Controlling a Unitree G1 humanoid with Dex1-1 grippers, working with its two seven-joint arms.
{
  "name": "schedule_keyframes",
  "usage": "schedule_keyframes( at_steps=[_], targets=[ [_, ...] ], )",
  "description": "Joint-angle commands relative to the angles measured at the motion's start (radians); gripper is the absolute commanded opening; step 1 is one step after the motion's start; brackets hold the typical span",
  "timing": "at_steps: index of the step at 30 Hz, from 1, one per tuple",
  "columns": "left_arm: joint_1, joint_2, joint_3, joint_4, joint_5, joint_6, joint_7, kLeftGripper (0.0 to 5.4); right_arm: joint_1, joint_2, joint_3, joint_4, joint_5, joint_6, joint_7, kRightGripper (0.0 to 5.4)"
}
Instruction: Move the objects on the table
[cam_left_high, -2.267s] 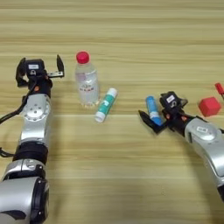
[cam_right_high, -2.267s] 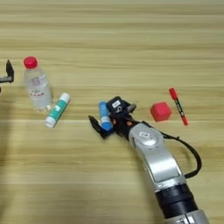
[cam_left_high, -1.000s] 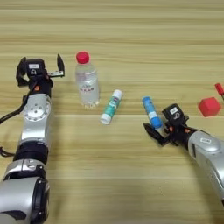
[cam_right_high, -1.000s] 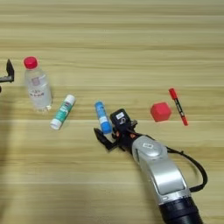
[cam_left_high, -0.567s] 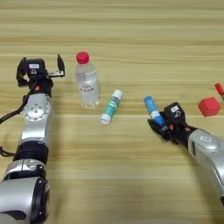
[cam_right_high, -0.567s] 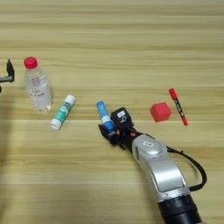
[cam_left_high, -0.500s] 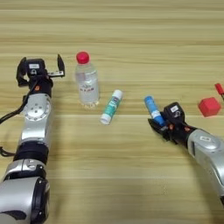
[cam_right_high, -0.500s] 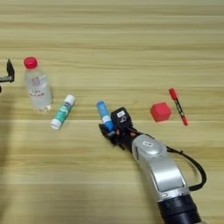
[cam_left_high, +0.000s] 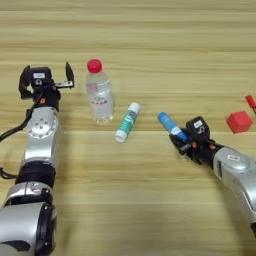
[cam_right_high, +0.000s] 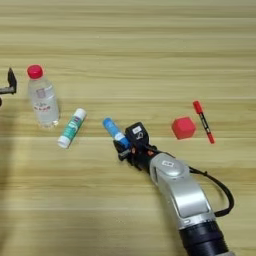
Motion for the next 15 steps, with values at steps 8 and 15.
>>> schedule_keyframes(
  at_steps=[8,15],
  targets=[
    [0.005,0.001,0.024,-0.032,-0.012,-0.018,-0.002,5.40,-0.004,0.001,-0.037,0.002,-0.002,-0.031,-0.031,1.42],
    [0.017,0.005,0.037,-0.096,-0.029,-0.043,-0.025,5.40,-0.036,0.007,-0.072,-0.047,0.012,-0.048,-0.042,1.42]
  ],
)
